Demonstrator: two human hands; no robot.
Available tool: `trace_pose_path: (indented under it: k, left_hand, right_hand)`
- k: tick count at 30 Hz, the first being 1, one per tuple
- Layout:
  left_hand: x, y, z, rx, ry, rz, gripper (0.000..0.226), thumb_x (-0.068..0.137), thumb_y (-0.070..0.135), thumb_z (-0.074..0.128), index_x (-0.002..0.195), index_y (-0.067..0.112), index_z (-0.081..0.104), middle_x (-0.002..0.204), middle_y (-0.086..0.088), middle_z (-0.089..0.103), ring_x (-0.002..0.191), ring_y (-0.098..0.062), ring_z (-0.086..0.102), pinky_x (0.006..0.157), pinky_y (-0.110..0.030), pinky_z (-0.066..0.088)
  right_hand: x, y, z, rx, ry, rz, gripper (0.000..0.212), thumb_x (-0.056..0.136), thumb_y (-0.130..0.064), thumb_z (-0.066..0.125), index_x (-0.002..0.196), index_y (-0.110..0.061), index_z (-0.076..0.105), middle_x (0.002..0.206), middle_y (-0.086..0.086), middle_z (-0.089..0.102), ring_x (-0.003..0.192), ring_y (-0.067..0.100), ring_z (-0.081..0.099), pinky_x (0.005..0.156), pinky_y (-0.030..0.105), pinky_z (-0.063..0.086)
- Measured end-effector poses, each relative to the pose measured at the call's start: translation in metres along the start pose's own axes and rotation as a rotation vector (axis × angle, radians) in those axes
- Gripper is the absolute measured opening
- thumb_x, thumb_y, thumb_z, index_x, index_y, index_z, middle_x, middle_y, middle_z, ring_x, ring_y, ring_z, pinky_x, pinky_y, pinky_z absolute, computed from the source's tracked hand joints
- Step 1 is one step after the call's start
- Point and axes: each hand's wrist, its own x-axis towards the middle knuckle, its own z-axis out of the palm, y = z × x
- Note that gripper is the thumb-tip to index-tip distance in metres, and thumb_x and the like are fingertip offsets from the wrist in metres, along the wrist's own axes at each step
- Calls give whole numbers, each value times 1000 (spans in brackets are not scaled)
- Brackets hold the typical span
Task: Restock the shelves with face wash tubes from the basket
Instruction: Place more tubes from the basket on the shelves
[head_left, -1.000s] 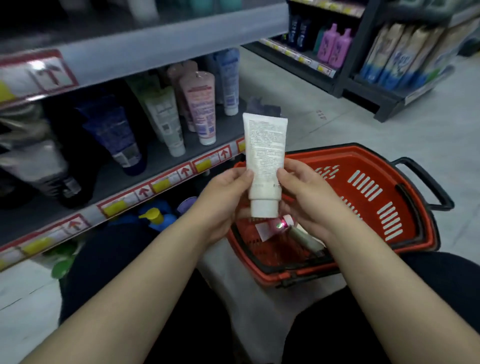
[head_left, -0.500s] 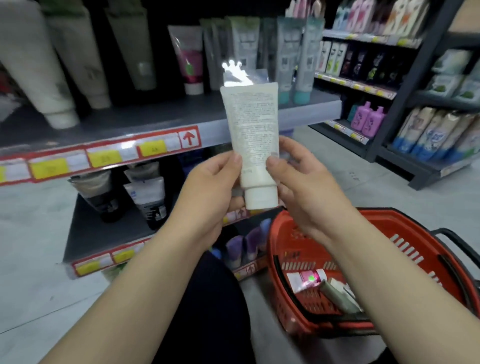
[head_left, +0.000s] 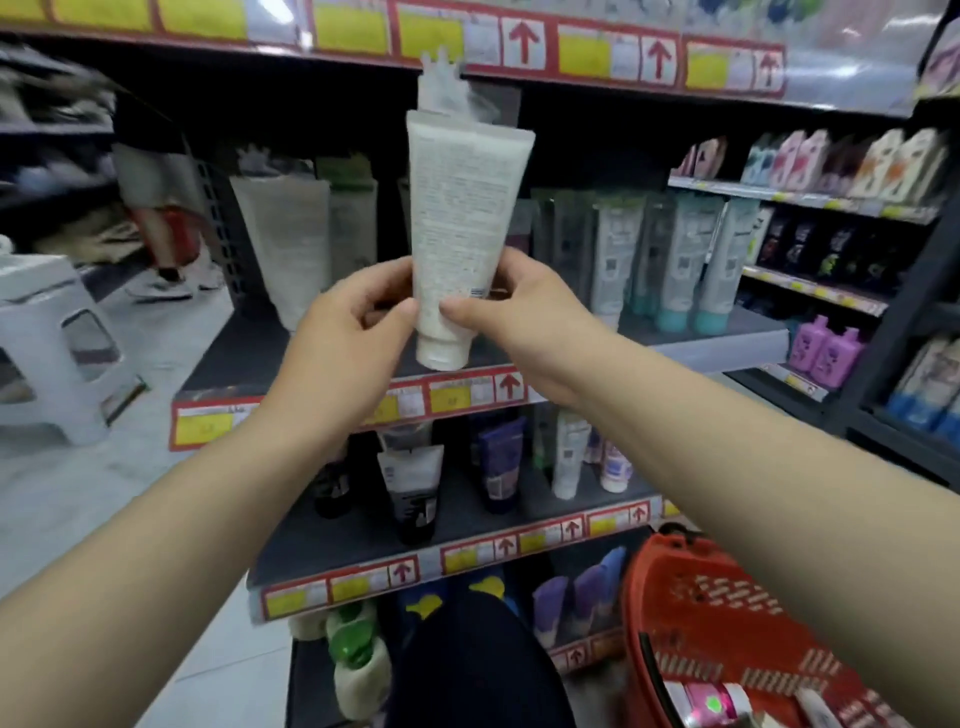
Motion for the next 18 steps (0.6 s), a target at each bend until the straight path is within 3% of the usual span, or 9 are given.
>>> trace_pose_path:
  k: [3,5,7,9,12,16,18]
  left_hand:
    - [12,-13,-11,98,-18,-22,51,93,6,48,116,52,53,119,8,59,85,9,55,86,-13,39]
    - [21,-23,-15,103,-16,-101,53,94,0,45,134,35,47,127,12,53,101,5,54,86,-7,35]
    - [25,-33,-17,114,-29,-159,54,94,-4,43,140,24,43,125,15,50,112,3,49,86,-4,35]
    - [30,-42,-17,133,-84,-151,57,92,-9,43,139,23,41,120,17,50,116,3,47,85,-1,35]
    - [40,-52,-16,176,-184,-145,61,90,-11,45,139,24,36,117,19,46,113,6,43,72,9,33]
    - [52,-64,-17,305,-191,-151,60,89,-5,47,143,23,38,131,15,49,121,-1,44,92,-11,32]
    - [48,-60,-16,408,-145,-137,55,91,2,46,140,27,42,131,9,55,110,-3,49,88,-16,34]
  right_hand:
    - [33,8,13,-61,-1,33,49,80,-2,69,126,-9,53,121,6,63,112,20,60,100,40,48]
    - [52,16,20,-123,2,48,50,80,-2,70,126,-9,53,122,6,62,112,19,59,99,36,48]
    - [66,26,27,-184,1,62,50,80,-2,70,126,-9,53,124,7,61,111,18,58,93,30,48]
    - [77,37,32,-209,-17,95,49,82,-1,68,127,-9,52,126,8,60,114,20,58,91,27,46]
    - [90,47,38,-228,-28,133,46,85,-3,65,129,-9,52,127,7,60,115,19,57,90,25,44]
    - [100,49,43,-281,-27,129,45,85,-4,65,129,-9,53,128,8,60,117,21,57,91,24,44]
    - [99,46,40,-274,-38,161,48,84,-1,65,130,-7,51,129,10,59,119,22,56,93,26,44]
